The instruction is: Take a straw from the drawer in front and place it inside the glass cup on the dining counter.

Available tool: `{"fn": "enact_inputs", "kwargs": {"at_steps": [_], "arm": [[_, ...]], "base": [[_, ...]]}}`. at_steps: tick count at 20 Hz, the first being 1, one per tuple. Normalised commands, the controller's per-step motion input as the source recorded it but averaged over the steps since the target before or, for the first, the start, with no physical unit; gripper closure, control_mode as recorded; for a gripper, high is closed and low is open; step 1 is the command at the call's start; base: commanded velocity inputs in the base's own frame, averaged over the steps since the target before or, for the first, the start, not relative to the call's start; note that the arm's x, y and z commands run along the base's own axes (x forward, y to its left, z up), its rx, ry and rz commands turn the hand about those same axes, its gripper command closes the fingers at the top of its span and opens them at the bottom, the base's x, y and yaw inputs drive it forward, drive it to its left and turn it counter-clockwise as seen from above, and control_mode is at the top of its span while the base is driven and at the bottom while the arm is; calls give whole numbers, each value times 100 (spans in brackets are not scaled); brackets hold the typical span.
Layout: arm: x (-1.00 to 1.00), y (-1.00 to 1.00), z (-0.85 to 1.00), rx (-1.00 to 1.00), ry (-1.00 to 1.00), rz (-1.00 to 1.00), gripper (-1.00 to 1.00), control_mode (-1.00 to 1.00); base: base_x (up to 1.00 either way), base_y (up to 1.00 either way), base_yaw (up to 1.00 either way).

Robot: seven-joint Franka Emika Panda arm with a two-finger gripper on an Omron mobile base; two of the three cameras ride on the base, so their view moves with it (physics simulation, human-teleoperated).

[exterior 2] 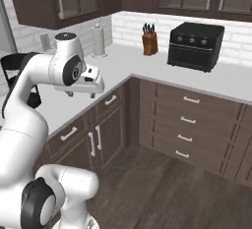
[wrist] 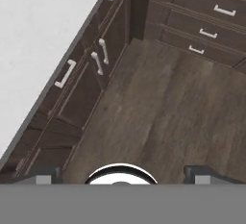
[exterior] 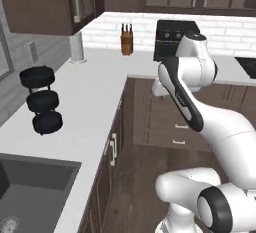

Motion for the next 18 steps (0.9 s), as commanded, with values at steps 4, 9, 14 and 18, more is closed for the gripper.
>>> {"fn": "enact_inputs", "kwargs": {"at_steps": [4, 9, 14, 18], "arm": [[0, 0, 0, 0, 0, 0, -100, 100], [0, 0, 0, 0, 0, 0, -100, 100], [-12, 4, 0, 29, 11, -11, -100, -100], [0, -44, -3, 62, 22, -7, -100, -100]], "base": [[-11, 71, -20], [-40, 51, -18], [-16, 14, -8], [0, 0, 0]]}}
